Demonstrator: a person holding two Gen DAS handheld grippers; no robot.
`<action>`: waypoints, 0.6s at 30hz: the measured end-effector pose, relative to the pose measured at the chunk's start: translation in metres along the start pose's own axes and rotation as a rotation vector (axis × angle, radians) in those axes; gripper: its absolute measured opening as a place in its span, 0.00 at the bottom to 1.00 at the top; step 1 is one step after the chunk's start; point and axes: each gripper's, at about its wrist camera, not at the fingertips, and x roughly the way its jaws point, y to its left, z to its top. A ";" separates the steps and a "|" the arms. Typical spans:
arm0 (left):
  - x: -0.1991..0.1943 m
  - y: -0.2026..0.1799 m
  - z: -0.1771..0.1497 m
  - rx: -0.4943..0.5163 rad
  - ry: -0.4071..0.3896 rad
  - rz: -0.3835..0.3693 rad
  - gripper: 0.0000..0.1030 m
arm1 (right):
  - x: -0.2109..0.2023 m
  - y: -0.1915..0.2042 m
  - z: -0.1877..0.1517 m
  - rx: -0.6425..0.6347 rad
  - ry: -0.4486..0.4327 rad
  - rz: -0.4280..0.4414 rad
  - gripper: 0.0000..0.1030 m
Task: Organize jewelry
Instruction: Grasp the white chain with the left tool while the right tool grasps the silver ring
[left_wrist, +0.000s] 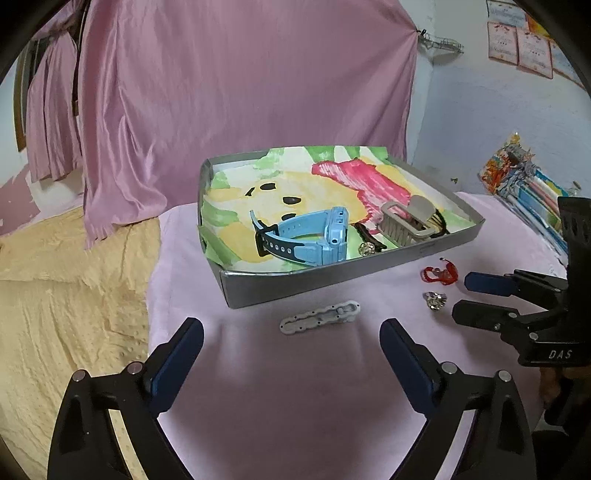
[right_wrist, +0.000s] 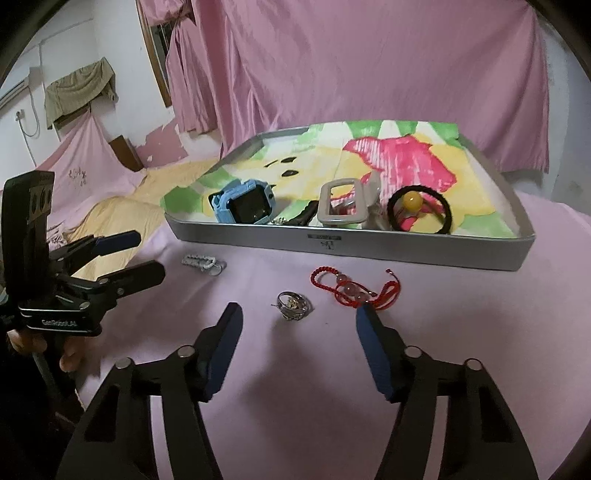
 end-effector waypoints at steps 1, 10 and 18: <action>0.002 -0.001 0.001 0.002 0.005 0.001 0.93 | 0.001 0.000 0.001 -0.003 0.006 0.002 0.50; 0.023 -0.014 0.009 0.041 0.068 -0.008 0.72 | 0.008 0.000 0.007 -0.018 0.049 0.037 0.26; 0.035 -0.021 0.011 0.065 0.121 -0.017 0.68 | 0.012 -0.007 0.010 -0.007 0.064 0.066 0.23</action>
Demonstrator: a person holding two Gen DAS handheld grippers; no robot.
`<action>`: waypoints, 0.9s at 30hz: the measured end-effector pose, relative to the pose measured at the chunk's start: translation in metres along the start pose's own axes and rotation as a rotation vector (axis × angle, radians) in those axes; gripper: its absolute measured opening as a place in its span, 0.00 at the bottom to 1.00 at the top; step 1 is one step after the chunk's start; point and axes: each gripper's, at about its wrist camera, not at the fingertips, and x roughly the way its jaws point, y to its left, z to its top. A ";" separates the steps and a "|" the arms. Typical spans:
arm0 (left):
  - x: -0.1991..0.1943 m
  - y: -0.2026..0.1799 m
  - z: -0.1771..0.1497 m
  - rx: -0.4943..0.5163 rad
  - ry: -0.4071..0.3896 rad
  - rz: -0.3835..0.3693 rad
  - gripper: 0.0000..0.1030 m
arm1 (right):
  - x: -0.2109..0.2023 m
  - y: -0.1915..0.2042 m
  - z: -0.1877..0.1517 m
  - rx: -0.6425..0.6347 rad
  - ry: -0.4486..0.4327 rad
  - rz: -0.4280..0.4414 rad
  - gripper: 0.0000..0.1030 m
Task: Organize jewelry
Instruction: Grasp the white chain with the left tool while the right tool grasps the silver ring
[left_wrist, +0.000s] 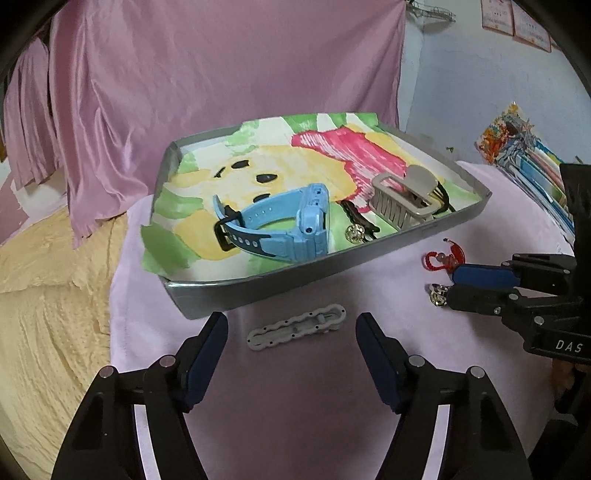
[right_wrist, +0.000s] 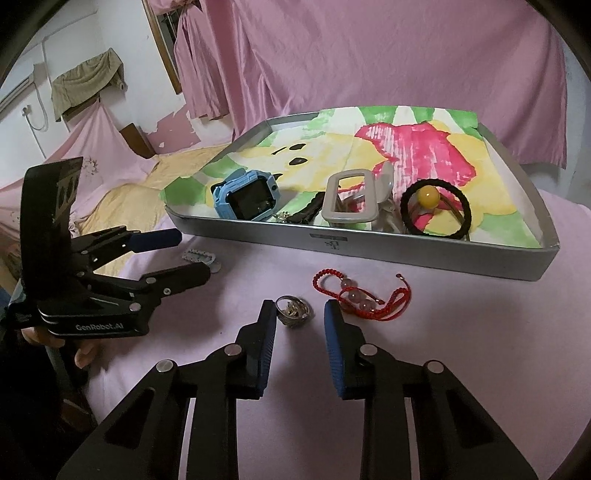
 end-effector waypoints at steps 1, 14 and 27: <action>0.002 0.000 0.000 0.001 0.008 -0.005 0.67 | 0.001 0.000 0.000 0.000 0.003 0.003 0.23; -0.004 -0.018 -0.006 0.041 0.025 -0.010 0.28 | -0.002 -0.001 -0.002 -0.013 0.005 0.025 0.15; -0.011 -0.031 -0.016 -0.013 0.016 -0.039 0.08 | -0.002 -0.005 -0.009 -0.005 0.011 0.029 0.09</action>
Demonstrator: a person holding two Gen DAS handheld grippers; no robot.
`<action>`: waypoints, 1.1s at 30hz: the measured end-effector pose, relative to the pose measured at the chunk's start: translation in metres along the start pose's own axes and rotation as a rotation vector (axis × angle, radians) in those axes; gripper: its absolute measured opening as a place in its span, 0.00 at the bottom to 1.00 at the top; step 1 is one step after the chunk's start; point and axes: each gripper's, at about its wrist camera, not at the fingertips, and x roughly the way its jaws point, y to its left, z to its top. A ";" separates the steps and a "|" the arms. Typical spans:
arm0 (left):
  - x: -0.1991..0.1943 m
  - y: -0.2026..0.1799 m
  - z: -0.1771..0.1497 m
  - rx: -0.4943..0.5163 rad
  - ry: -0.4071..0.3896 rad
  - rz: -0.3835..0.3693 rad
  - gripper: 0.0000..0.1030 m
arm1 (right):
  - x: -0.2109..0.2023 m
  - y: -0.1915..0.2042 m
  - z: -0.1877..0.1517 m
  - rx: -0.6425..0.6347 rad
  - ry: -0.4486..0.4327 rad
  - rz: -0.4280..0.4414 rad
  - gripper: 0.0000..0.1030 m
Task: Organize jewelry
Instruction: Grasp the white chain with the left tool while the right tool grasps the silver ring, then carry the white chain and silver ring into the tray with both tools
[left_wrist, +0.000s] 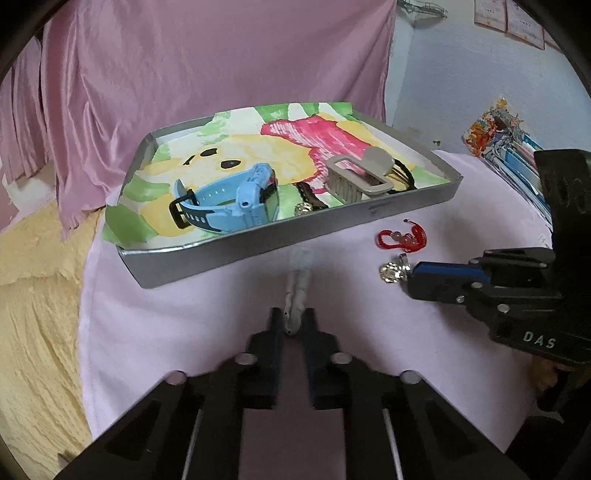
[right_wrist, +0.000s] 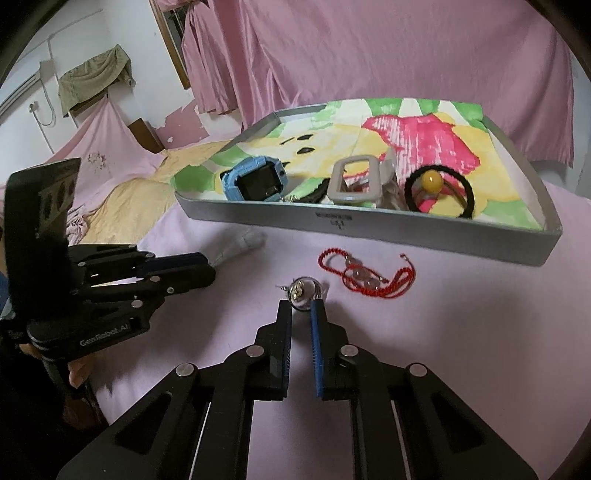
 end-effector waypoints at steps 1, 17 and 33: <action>0.000 -0.001 -0.001 -0.008 -0.001 0.006 0.07 | 0.000 0.000 0.000 0.001 0.001 -0.004 0.09; -0.004 0.007 -0.007 -0.148 -0.035 -0.004 0.06 | 0.013 0.005 0.021 -0.084 0.036 -0.074 0.09; -0.003 0.012 -0.005 -0.183 -0.042 -0.025 0.06 | 0.026 0.006 0.035 -0.101 0.034 -0.070 0.09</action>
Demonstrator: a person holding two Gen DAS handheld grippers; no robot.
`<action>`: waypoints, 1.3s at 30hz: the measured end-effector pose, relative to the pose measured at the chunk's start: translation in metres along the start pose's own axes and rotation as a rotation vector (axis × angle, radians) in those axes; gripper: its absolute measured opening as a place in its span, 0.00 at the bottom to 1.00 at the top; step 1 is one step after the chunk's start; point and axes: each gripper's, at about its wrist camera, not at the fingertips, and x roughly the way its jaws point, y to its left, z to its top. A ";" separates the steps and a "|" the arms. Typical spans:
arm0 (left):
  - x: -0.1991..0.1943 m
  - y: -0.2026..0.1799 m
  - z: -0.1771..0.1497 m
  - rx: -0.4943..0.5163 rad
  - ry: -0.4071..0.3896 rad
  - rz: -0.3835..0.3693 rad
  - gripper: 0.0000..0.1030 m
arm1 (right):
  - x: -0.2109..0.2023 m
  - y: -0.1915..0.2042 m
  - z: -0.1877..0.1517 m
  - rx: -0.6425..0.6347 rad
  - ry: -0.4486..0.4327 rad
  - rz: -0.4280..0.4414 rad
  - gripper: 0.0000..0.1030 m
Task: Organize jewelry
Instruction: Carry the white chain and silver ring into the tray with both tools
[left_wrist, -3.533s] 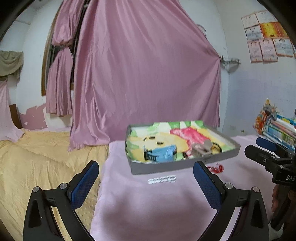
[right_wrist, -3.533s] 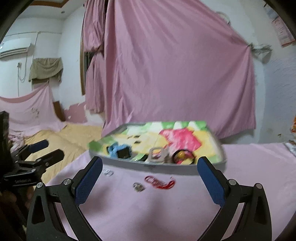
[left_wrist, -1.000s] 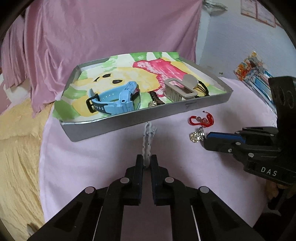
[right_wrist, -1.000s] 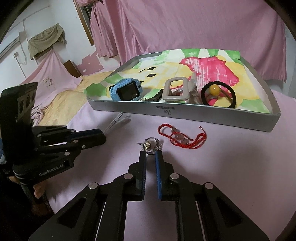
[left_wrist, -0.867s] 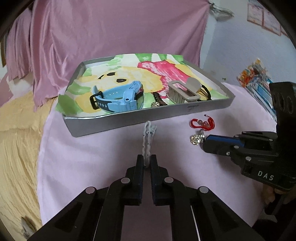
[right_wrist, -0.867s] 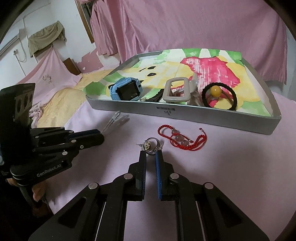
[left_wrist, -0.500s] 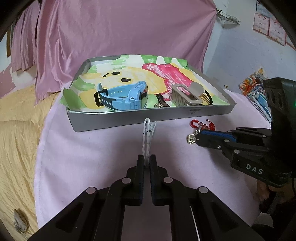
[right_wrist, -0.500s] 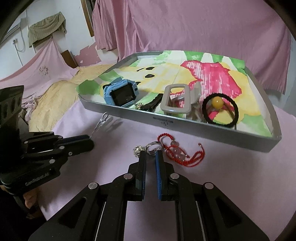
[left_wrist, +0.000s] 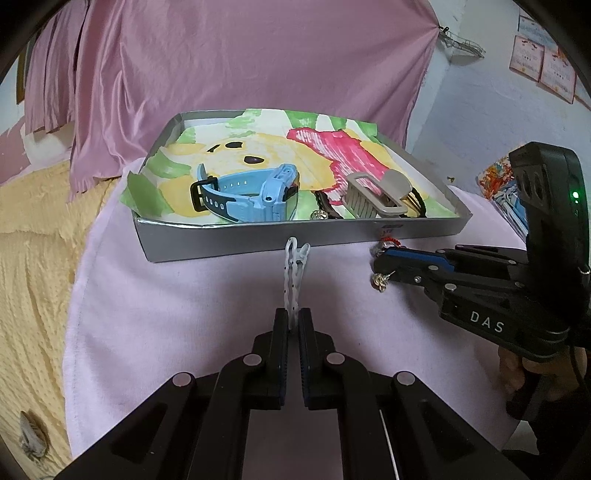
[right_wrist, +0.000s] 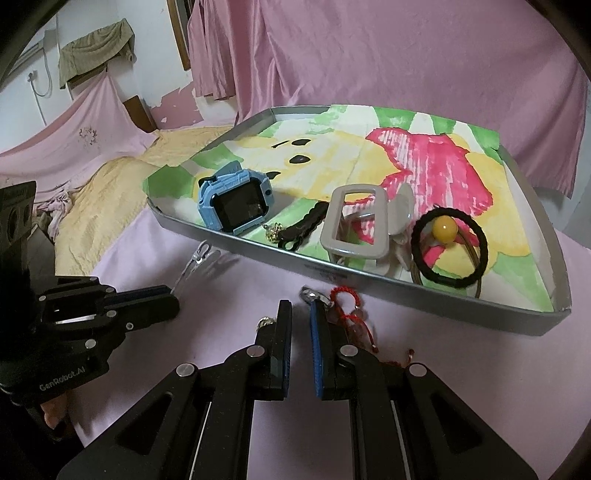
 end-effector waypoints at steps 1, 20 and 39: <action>0.000 0.000 0.000 -0.002 -0.001 -0.002 0.06 | 0.001 0.000 0.001 0.004 -0.001 0.002 0.09; 0.000 0.004 -0.001 -0.021 -0.001 -0.005 0.03 | -0.005 0.008 -0.012 0.040 -0.009 0.145 0.09; -0.008 0.008 -0.009 -0.037 -0.001 -0.003 0.03 | 0.002 0.028 -0.009 -0.026 0.029 0.154 0.09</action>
